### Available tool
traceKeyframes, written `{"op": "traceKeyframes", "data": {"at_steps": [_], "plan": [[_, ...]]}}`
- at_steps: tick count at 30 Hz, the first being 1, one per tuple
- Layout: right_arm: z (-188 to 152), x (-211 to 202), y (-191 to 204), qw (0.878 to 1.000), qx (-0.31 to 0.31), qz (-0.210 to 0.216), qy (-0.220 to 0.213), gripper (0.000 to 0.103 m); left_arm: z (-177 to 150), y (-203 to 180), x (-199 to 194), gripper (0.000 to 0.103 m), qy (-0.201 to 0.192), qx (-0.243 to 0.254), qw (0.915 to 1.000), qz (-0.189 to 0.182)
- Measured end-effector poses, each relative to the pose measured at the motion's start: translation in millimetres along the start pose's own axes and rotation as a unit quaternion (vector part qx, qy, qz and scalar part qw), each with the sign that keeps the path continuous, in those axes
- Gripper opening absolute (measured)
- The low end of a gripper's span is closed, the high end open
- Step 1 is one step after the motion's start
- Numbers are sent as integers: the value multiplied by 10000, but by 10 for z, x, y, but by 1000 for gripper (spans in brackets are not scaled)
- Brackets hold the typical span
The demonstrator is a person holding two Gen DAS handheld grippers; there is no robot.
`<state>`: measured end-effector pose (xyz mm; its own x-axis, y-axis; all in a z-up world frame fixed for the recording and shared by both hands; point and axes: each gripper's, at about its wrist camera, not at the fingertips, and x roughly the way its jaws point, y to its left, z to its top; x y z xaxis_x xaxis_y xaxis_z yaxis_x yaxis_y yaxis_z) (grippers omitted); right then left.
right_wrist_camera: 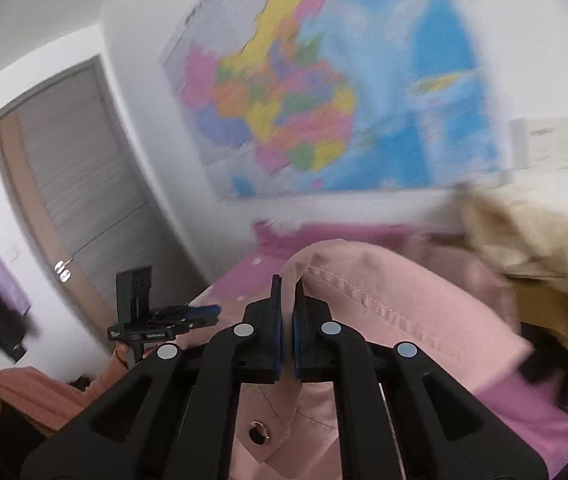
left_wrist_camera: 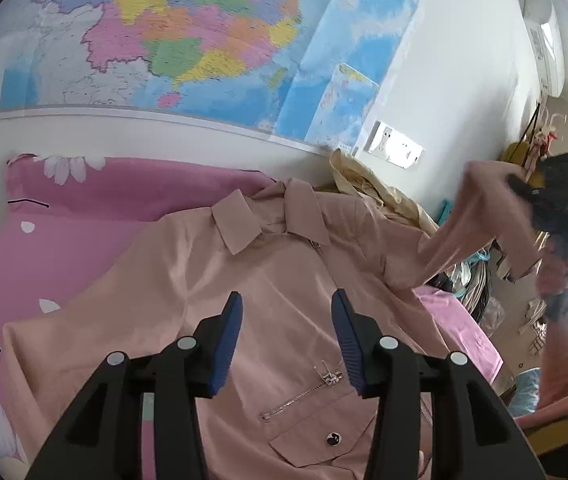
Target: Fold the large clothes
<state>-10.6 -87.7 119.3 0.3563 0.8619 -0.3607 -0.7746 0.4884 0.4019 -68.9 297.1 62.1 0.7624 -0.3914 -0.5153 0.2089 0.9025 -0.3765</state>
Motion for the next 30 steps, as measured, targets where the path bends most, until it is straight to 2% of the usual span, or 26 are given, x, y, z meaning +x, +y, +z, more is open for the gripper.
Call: {"op": "traceKeyframes", "data": {"at_steps": [3,4,6,7,8,10,13,15,17,19,22,25,27,29,30], "plan": [[-91,661,-75,9983,101,74,574,6,18,89,-18,45,9,-64,10000,-9],[-155,938,-134,9962,182,26,853,9,22,106,-14,46,21,-75,10000,-23],[-285,1235,-226,9929,266,-60,1155,14,29,120,37,48,108,-42,9999,-7],[-364,1416,-308,9897,399,-63,1373,33,31,111,76,49,168,-8,9999,-1],[-422,1473,-352,9882,445,-124,1462,58,30,99,123,50,237,19,9997,-18],[-524,1559,-414,9842,361,-309,1705,68,18,53,269,53,440,76,9989,-118],[-505,1373,-496,9866,272,-423,1552,68,-14,-47,483,57,729,205,9967,-284],[-447,1043,-608,9908,299,-588,1185,71,-44,-135,642,61,944,294,9942,-425],[-394,693,-776,9916,397,-987,729,80,-85,-225,793,64,1152,413,9913,-489],[-392,342,-1036,9862,551,-1520,348,83,-147,-355,989,65,1417,622,9869,-460],[-491,42,-1400,9764,959,-1928,173,87,-232,-473,1229,66,1769,782,9806,-328],[-735,-40,-1797,9676,1409,-2063,362,88,-319,-525,1440,65,2025,955,9746,51],[-892,40,-1937,9656,1532,-2019,586,88,-328,-484,1515,49,2129,841,9733,174],[-1008,76,-2001,9667,1657,-1829,675,88,-297,-361,1529,1,2199,559,9736,245],[-1067,50,-2020,9674,1705,-1756,650,87,-281,-300,1513,0,2201,403,9743,259]]}}
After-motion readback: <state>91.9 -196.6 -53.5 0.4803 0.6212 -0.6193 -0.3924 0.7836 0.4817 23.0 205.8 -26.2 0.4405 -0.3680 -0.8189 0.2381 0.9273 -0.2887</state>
